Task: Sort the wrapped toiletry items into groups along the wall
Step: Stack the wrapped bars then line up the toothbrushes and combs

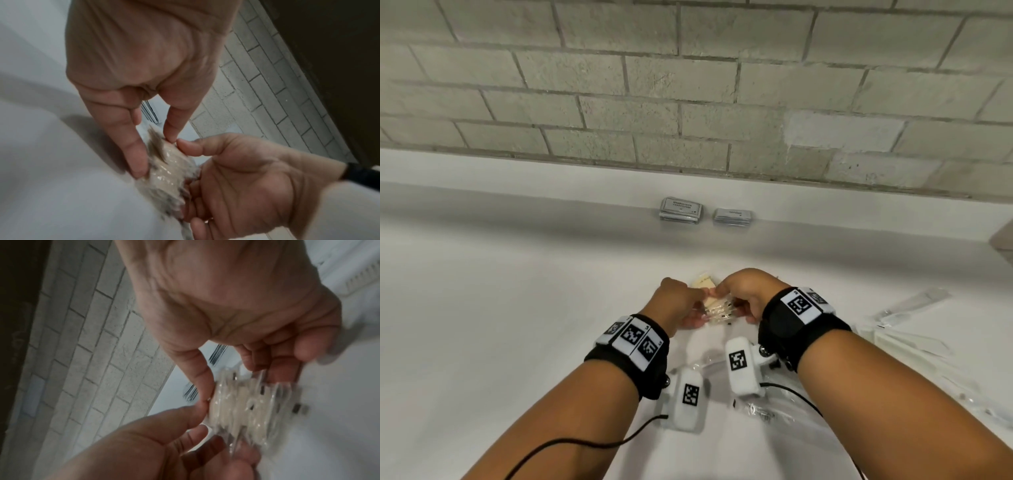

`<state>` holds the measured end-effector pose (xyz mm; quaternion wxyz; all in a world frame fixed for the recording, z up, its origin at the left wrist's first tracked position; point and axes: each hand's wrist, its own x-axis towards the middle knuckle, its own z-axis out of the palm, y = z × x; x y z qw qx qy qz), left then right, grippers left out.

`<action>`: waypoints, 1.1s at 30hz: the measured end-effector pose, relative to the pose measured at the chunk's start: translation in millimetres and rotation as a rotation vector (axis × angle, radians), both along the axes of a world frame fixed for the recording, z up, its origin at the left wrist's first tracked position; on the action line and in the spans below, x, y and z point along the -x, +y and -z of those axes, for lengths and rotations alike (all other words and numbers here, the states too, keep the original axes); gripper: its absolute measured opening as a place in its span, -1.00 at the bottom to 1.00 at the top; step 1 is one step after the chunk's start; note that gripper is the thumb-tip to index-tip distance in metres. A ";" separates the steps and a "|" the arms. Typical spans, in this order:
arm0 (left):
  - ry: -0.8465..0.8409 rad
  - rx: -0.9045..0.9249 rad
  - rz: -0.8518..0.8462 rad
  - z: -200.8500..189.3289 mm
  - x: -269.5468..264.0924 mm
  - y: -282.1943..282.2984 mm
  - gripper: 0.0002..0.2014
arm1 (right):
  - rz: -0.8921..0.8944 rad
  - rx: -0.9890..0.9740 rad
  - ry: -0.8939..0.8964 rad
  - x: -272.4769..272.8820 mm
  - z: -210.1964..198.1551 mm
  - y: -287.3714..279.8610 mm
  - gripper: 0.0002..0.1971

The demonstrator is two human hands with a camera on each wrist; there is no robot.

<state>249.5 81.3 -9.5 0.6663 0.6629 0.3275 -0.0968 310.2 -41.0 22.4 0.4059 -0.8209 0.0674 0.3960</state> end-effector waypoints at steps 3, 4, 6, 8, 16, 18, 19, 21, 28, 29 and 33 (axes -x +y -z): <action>0.001 0.044 -0.020 2.0 3.2 -0.3 -0.83 | -0.059 0.017 0.051 -1.5 -2.2 2.7 -0.80; -0.007 0.077 -0.025 3.3 4.6 0.6 -0.84 | -0.083 0.012 0.067 -1.6 -0.3 4.6 -0.84; -0.018 0.117 0.001 4.7 9.3 5.3 -0.80 | -0.106 -0.020 0.022 -0.7 5.3 11.1 -0.92; -0.034 0.091 0.077 8.2 12.7 10.7 -0.77 | -0.156 -0.015 -0.116 1.1 7.7 13.9 -0.87; -0.215 -0.537 0.226 8.0 14.5 26.7 -0.14 | -0.641 0.190 -0.716 7.1 12.3 14.5 -0.40; -0.236 -0.536 0.347 13.3 13.5 20.8 -0.16 | -0.697 0.185 -0.695 12.3 19.5 15.4 -0.37; -0.249 -0.542 0.371 16.2 13.4 17.8 -0.19 | -0.685 0.166 -0.698 13.8 22.9 15.5 -0.35; -0.264 -0.546 0.329 20.1 11.0 14.3 -0.26 | -0.593 0.098 -0.715 13.1 27.5 13.2 -0.24; -0.333 -0.519 0.251 28.1 7.8 6.5 -0.27 | -0.403 -0.088 -0.585 16.4 40.0 6.7 -0.08; -0.334 -0.526 0.230 27.8 7.5 4.6 -0.28 | -0.398 -0.088 -0.576 18.2 42.4 8.3 -0.14; -0.321 -0.600 0.233 27.2 7.2 4.4 -0.31 | -0.459 -0.010 -0.570 16.9 45.9 8.0 -0.25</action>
